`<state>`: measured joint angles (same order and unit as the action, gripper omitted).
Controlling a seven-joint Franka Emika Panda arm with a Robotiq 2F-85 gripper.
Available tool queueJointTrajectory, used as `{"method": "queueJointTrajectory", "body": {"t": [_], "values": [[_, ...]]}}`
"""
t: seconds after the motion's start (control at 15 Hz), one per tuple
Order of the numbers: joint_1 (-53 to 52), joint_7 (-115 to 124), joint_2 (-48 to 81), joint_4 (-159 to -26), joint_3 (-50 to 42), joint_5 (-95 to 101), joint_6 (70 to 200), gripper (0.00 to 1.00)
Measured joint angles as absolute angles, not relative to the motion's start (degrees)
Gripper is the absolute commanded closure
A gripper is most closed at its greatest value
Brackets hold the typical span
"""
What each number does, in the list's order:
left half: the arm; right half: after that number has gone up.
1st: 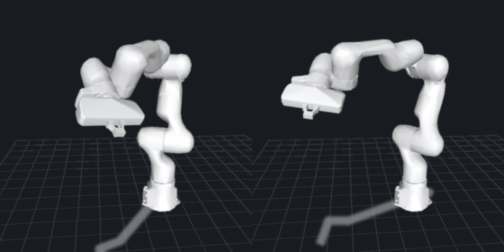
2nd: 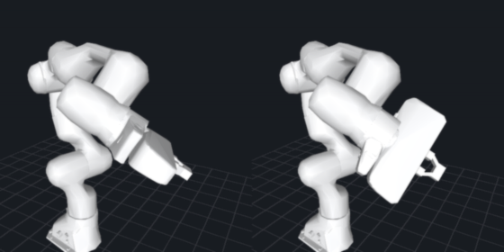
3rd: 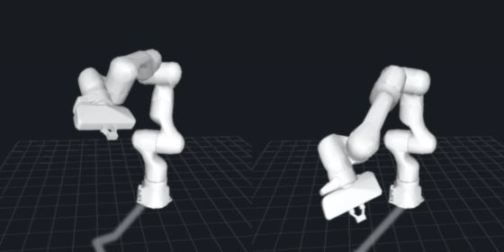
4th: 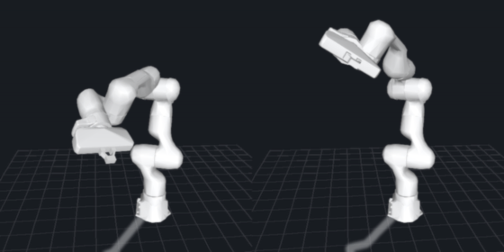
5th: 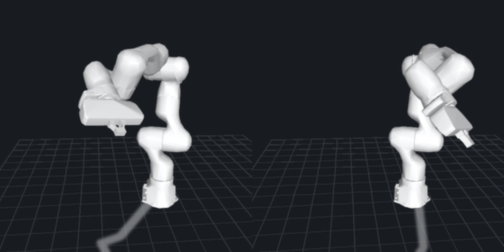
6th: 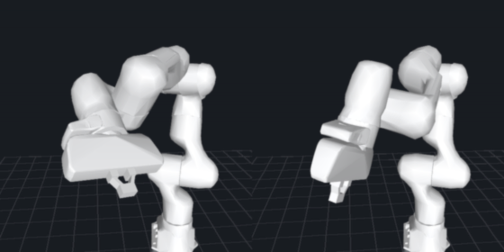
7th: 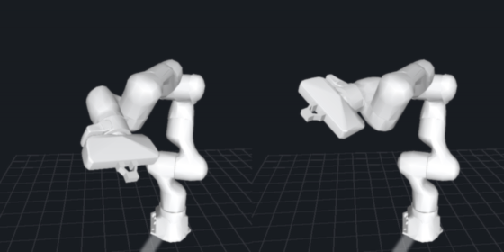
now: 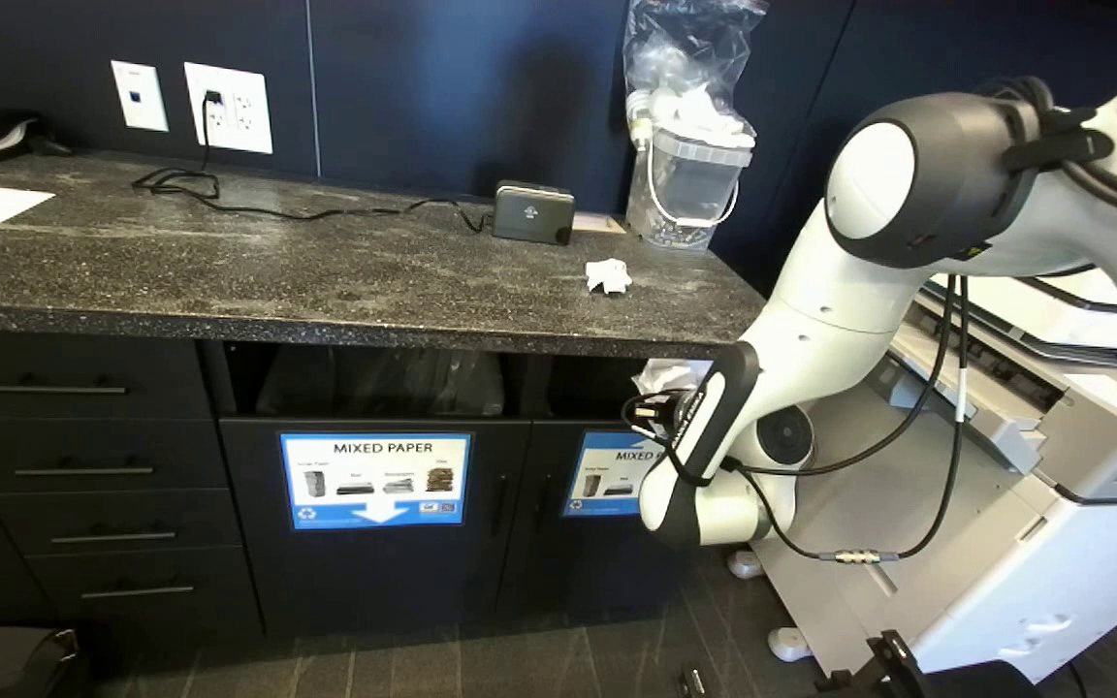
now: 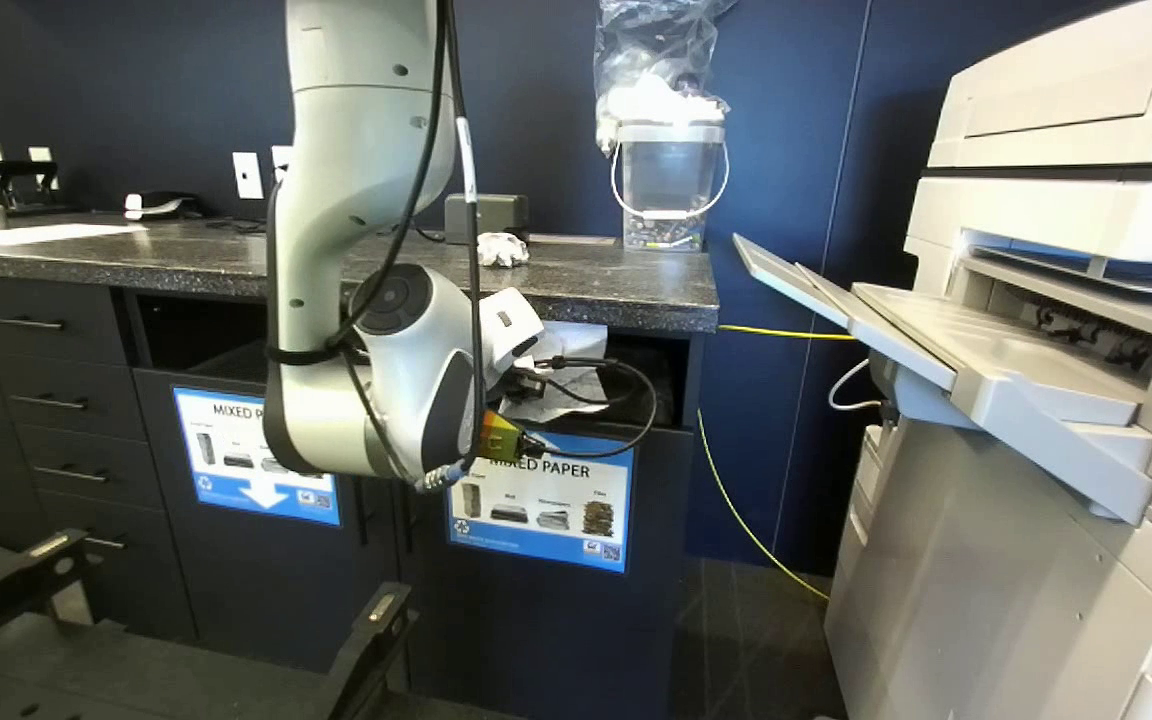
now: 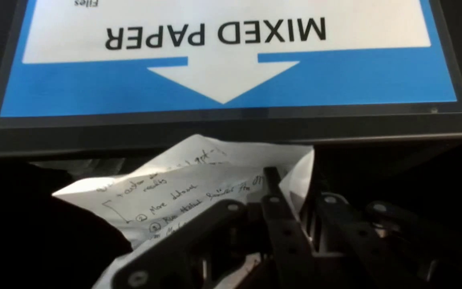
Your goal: Put the paper in the bin to the right
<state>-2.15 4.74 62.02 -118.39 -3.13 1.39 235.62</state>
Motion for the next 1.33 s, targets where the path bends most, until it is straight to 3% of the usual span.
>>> {"method": "queueJointTrajectory", "body": {"t": [0.8, 1.33], "values": [[15.43, 8.64, 68.58, -97.1, 2.96, 31.74, 221.88, 0.87], [24.1, 14.33, 76.73, -89.73, 11.11, 43.34, 222.51, 0.87]]}}
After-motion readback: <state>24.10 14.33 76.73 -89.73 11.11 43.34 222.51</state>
